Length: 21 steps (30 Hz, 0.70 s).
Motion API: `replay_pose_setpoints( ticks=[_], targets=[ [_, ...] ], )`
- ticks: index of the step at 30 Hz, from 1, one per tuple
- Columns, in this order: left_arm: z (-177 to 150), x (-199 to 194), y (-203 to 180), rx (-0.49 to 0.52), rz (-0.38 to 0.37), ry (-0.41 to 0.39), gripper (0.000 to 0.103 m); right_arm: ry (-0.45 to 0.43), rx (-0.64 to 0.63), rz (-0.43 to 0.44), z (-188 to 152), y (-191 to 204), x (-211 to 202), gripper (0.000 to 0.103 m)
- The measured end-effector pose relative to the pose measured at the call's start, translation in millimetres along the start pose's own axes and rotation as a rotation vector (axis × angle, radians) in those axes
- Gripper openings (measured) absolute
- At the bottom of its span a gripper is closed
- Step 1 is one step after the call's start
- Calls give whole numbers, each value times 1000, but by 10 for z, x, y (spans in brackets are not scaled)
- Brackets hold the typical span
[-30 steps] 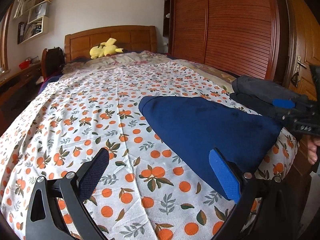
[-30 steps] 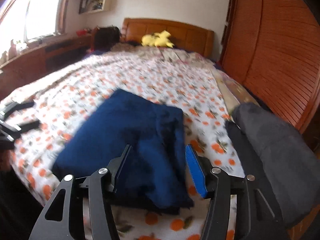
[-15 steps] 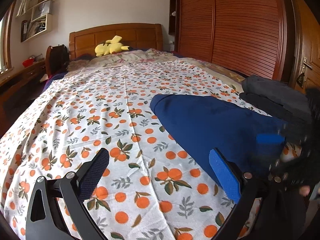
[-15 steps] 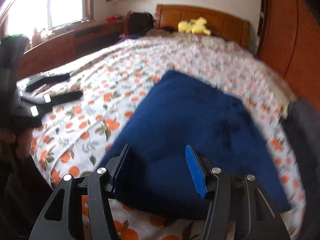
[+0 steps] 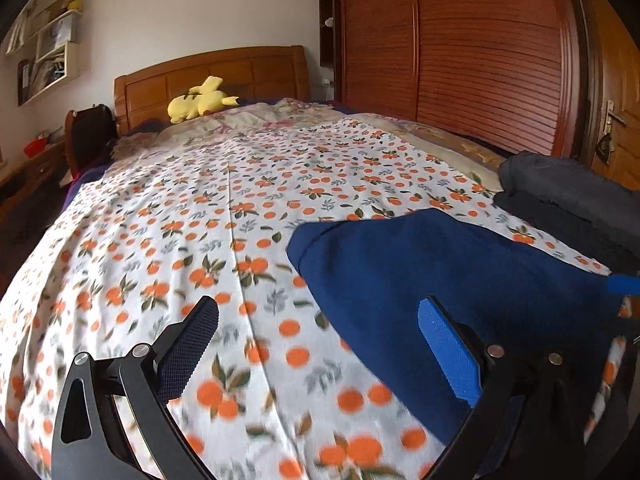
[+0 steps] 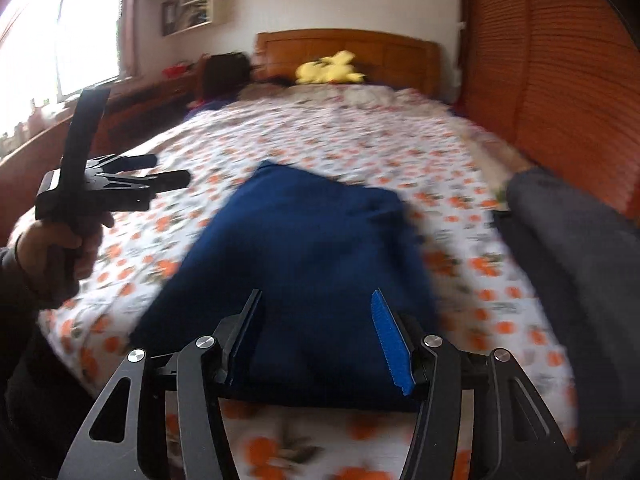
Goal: Fold large clothes
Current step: 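Grasp the folded navy jacket bundle with the left gripper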
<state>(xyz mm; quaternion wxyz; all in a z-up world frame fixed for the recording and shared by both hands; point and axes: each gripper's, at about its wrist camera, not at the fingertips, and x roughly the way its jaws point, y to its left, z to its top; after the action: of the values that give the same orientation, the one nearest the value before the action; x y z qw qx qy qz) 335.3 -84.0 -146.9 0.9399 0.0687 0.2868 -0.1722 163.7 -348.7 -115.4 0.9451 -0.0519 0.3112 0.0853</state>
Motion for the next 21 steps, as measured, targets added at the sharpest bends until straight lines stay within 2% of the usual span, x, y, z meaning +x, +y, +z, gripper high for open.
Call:
replay_pose_setpoints(
  ticks=[2,4,7,11,13,21],
  targets=[
    [86,146,6,16,3,11,101,-2,3,-52,-2,-153,34,59],
    [185,330,17,33,11,29,101,9,35,-58,-8,-298,99,59],
    [296,555,39,40,8,47,101,30,85,-27,-53,-434,221,60],
    [392,875,85,24,-10,88,101,63,138,8,-154,-466,383,70],
    [419,1056,152,-4,-17,120,101,90,180,54,-217,-459,474,71],
    [388,1618,337,-55,-26,222,99,130,214,107,-320,-400,602,71]
  ],
)
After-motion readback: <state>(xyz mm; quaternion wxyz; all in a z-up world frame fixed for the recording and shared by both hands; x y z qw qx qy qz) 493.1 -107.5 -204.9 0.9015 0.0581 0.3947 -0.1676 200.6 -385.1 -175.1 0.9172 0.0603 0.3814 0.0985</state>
